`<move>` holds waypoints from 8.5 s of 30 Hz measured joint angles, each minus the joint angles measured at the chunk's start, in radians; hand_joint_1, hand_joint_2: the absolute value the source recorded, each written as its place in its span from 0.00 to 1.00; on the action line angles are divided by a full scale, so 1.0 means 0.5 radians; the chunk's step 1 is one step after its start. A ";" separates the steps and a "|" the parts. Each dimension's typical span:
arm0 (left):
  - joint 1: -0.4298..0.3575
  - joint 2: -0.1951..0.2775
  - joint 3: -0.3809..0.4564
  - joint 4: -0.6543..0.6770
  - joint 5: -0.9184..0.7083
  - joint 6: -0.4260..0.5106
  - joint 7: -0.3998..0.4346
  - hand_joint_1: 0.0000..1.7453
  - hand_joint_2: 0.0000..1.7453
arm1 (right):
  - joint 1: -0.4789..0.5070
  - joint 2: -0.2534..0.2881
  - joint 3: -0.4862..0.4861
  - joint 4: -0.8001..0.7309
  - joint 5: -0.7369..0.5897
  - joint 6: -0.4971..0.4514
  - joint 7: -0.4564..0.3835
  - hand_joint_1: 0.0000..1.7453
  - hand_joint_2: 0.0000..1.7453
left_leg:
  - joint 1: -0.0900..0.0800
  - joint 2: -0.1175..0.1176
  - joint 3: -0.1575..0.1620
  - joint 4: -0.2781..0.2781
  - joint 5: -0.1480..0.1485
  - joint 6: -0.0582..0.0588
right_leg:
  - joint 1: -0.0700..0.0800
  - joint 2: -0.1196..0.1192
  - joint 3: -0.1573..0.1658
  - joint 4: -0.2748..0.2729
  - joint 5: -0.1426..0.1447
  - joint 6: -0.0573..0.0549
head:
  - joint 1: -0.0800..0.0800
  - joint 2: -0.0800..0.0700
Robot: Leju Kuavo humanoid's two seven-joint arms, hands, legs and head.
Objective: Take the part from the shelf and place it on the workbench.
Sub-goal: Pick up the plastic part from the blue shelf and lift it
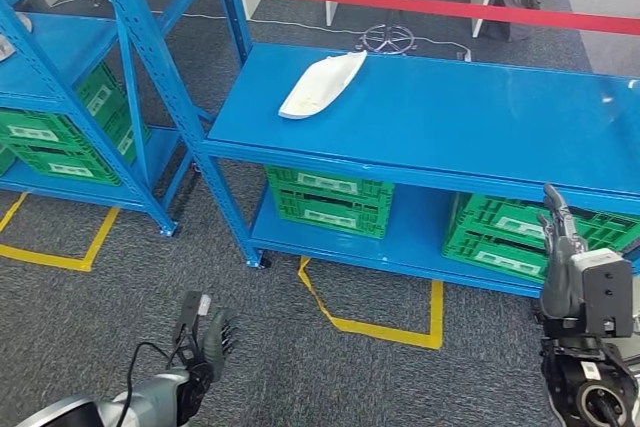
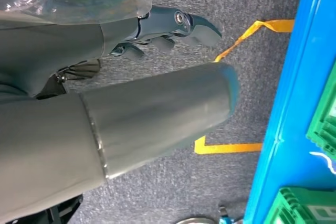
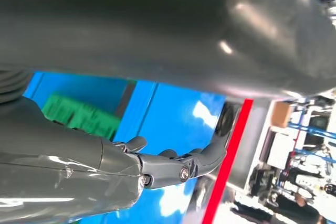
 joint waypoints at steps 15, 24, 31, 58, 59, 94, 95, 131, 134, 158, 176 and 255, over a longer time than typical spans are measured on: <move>0.084 0.116 0.002 0.000 0.068 -0.052 -0.063 0.00 0.00 | -0.135 -0.090 -0.028 -0.120 0.242 0.069 0.174 0.00 0.00 | 0.000 -0.001 0.001 0.000 0.000 0.000 | 0.000 0.000 0.000 0.000 0.000 0.000 | 0.000 0.000; 0.131 0.121 0.011 0.000 0.117 -0.043 -0.149 0.00 0.00 | -0.192 -0.109 -0.122 -0.157 0.290 0.229 0.108 0.00 0.00 | 0.000 0.000 0.001 0.000 0.000 0.000 | 0.000 0.001 0.000 0.000 0.000 0.000 | 0.000 0.000; 0.130 0.116 0.023 0.000 0.111 -0.066 -0.108 0.00 0.00 | -0.192 -0.109 -0.124 -0.158 0.331 0.273 0.122 0.00 0.00 | 0.000 0.000 0.001 0.000 0.000 0.000 | 0.000 0.001 0.000 0.000 0.000 0.000 | 0.000 0.000; 0.136 0.121 0.032 0.000 0.117 -0.054 -0.097 0.00 0.00 | -0.121 -0.109 -0.204 -0.164 0.306 0.248 0.036 0.00 0.00 | 0.007 0.000 0.055 -0.039 -0.018 0.082 | -0.019 0.007 -0.072 0.194 -0.061 0.063 | 0.008 0.000; 0.135 0.120 0.032 0.000 0.115 -0.053 -0.097 0.00 0.00 | -0.113 -0.109 -0.216 -0.167 0.303 0.242 0.030 0.00 0.00 | 0.007 0.001 0.062 -0.042 -0.020 0.086 | -0.021 0.011 -0.134 0.316 -0.120 0.069 | 0.015 0.000; 0.144 0.109 0.059 0.000 0.102 -0.043 -0.074 0.00 0.00 | 0.039 -0.103 -0.331 -0.221 0.307 0.284 0.036 0.00 0.00 | -0.076 -0.131 0.138 -0.099 0.023 0.125 | -0.006 0.045 -0.107 0.476 -0.497 0.029 | -0.014 0.000; 0.144 0.106 0.058 0.000 0.101 -0.043 -0.072 0.00 0.00 | 0.041 -0.103 -0.334 -0.219 0.303 0.286 0.035 0.00 0.00 | -0.066 -0.131 0.188 -0.096 -0.013 0.119 | -0.016 0.041 -0.150 0.397 -0.507 0.045 | -0.008 0.000; 0.119 0.083 0.059 0.000 0.077 -0.012 -0.080 0.00 0.00 | 0.000 -0.117 -0.381 -0.187 0.248 0.424 0.076 0.00 0.00 | -0.015 -0.169 0.044 0.041 -0.082 0.043 | -0.034 0.089 -0.091 0.079 0.019 0.035 | 0.017 0.000; 0.116 0.089 0.059 0.000 0.076 -0.013 -0.074 0.00 0.00 | -0.014 -0.122 -0.383 -0.178 0.241 0.443 0.070 0.00 0.00 | -0.008 -0.163 0.002 0.109 -0.116 0.016 | -0.035 0.058 -0.083 0.075 0.015 -0.005 | -0.004 0.000; 0.103 0.084 0.059 0.000 0.090 -0.008 -0.075 0.00 0.00 | -0.103 -0.124 -0.374 -0.060 0.231 0.523 0.021 0.00 0.00 | -0.039 -0.229 -0.042 0.024 0.027 0.103 | -0.008 0.072 -0.135 0.259 -0.042 0.013 | 0.002 0.000; 0.103 0.090 0.060 0.000 0.088 -0.006 -0.075 0.00 0.00 | -0.151 -0.126 -0.350 -0.032 0.233 0.550 0.039 0.00 0.00 | -0.017 0.014 -0.137 0.026 0.094 0.017 | -0.003 -0.136 0.075 -0.015 -0.056 -0.007 | -0.039 0.000; 0.240 0.171 0.174 0.000 0.220 -0.063 -0.202 0.00 0.00 | -0.752 -0.726 0.389 -0.270 0.320 1.310 1.368 0.00 1.00 | -0.016 -0.238 -0.055 0.012 0.042 0.023 | 0.000 0.075 -0.033 0.035 0.001 -0.025 | 0.010 0.000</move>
